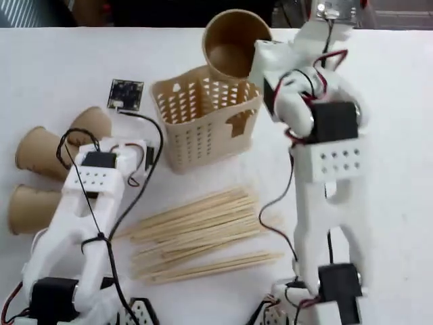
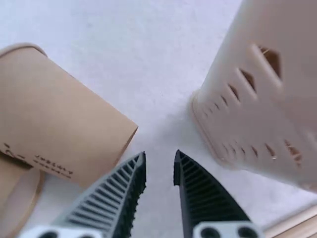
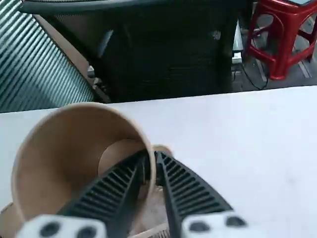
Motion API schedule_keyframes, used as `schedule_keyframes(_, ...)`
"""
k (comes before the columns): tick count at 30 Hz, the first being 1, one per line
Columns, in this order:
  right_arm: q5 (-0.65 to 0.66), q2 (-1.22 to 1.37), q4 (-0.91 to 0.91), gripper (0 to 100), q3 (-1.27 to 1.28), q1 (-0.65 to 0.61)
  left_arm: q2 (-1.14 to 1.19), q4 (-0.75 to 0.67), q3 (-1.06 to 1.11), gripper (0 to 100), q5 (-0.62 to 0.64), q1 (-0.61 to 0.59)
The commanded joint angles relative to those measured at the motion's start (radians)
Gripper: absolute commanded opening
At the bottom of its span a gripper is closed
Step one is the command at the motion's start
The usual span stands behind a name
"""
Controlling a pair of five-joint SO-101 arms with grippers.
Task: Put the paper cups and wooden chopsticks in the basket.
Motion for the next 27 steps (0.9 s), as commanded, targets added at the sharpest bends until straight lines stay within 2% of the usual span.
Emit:
schedule_keyframes(1, -0.006, 0.048, -0.028, 2.3, -0.023, -0.005, -0.033, -0.021, -0.009, 11, -0.011, -0.002)
schedule_keyframes(9, 0.003, 0.104, -0.024, 3.8, -0.023, -0.002, -0.033, -0.023, -0.011, 11, -0.011, -0.002)
schedule_keyframes(15, 0.003, 0.096, 0.05, 21.0, -0.031, -0.004, -0.033, -0.023, -0.011, 11, -0.011, -0.002)
schedule_keyframes(23, 0.003, 0.094, 0.07, 21.8, -0.031, -0.004, -0.033, -0.023, -0.009, 11, -0.011, -0.002)
schedule_keyframes(27, 0.003, 0.059, 0.019, 21.8, -0.044, -0.008, -0.033, -0.023, -0.009, 11, -0.011, -0.002)
